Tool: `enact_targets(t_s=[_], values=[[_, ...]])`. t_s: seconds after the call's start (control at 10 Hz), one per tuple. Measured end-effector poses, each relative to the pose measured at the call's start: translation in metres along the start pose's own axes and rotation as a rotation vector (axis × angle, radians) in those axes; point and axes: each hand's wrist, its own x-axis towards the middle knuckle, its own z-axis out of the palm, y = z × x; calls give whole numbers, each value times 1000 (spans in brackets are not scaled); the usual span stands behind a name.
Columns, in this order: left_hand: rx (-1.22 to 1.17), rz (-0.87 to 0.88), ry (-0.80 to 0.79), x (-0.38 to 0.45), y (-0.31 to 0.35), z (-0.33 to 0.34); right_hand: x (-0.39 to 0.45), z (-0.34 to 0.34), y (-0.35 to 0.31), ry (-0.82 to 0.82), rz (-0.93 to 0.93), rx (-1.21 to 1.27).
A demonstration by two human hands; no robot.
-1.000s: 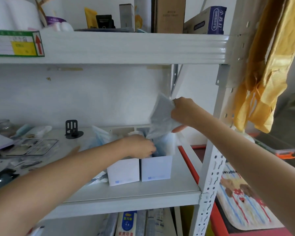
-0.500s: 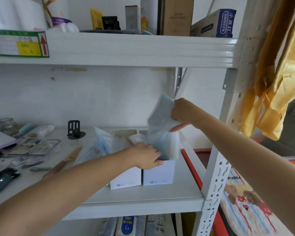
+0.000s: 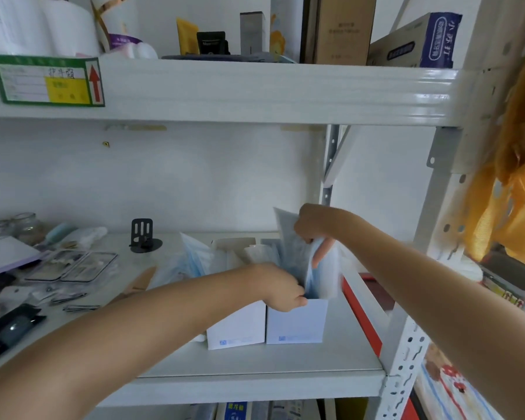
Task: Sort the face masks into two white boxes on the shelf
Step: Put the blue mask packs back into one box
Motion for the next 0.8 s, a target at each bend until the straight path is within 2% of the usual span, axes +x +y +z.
enact_targets(t_s=[0.1,0.2,0.3,0.4,0.5,0.6,0.7,0.8], values=[[-16,19,-13,-2,3,-2,16,12,5,44,48,43],[-29,57,-3,0,4,2,30,35,11,112,21,238],[58,87,41,2,0,8,23,66,13,240,74,318],[212,192,91,-1,-5,12,24,88,11,194,33,268],[266,237,204,-2,-14,27,24,88,12,111,65,284],[259,179,336,-8,-14,26,16,81,13,-12,141,235],[307,160,324,-12,-18,29,10,65,14,-102,184,124],[130,78,420,-19,-17,28,2,55,9,-155,213,132]])
